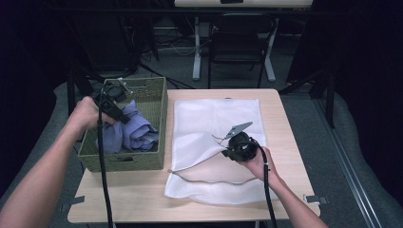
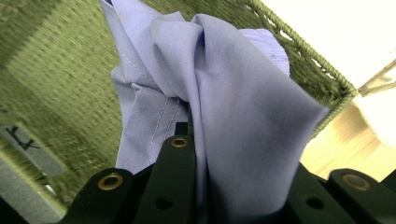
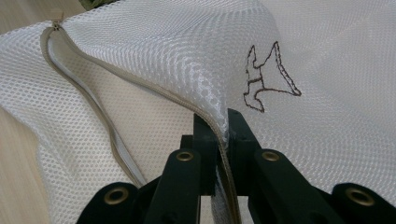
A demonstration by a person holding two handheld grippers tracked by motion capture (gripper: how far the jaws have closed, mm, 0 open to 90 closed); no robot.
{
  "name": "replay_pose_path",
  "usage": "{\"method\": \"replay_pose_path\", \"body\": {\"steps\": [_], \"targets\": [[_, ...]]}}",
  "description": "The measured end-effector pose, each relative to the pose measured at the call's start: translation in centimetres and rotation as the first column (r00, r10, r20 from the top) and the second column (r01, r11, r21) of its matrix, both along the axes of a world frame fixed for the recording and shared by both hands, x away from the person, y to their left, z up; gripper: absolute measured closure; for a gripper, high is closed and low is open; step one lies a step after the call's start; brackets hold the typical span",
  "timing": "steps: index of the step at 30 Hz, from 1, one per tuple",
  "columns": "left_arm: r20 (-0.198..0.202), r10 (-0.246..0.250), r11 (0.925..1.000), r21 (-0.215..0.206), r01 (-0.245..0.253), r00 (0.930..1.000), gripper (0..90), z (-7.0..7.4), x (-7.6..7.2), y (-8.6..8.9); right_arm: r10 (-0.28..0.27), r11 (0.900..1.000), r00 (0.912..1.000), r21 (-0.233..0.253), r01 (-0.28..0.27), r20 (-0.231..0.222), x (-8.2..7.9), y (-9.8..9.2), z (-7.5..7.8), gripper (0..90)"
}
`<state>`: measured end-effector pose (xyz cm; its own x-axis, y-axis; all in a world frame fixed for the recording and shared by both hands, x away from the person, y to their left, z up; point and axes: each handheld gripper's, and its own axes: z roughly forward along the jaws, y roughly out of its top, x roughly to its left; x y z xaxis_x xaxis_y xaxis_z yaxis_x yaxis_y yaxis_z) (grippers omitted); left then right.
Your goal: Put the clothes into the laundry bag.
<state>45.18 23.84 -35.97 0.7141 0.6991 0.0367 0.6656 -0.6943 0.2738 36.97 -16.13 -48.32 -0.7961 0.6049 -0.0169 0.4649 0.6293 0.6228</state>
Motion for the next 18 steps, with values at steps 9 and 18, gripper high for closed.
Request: {"method": "replay_pose_path", "body": {"steps": [9, 18], "targets": [[0.022, -0.003, 0.9998, 0.020, 0.002, 0.9998, 84.6, 2.5, 0.0, -0.3, 0.000, 1.000, 1.0000, 0.007, 0.000, 0.005, 0.0, -0.2, 0.3, 85.3], [0.044, 0.007, 0.9997, 0.024, -0.008, 0.9990, 84.6, 4.7, -0.2, -0.1, -0.010, 1.000, 0.9999, 0.012, 0.011, -0.003, 0.1, -0.3, 0.1, 85.4]]}}
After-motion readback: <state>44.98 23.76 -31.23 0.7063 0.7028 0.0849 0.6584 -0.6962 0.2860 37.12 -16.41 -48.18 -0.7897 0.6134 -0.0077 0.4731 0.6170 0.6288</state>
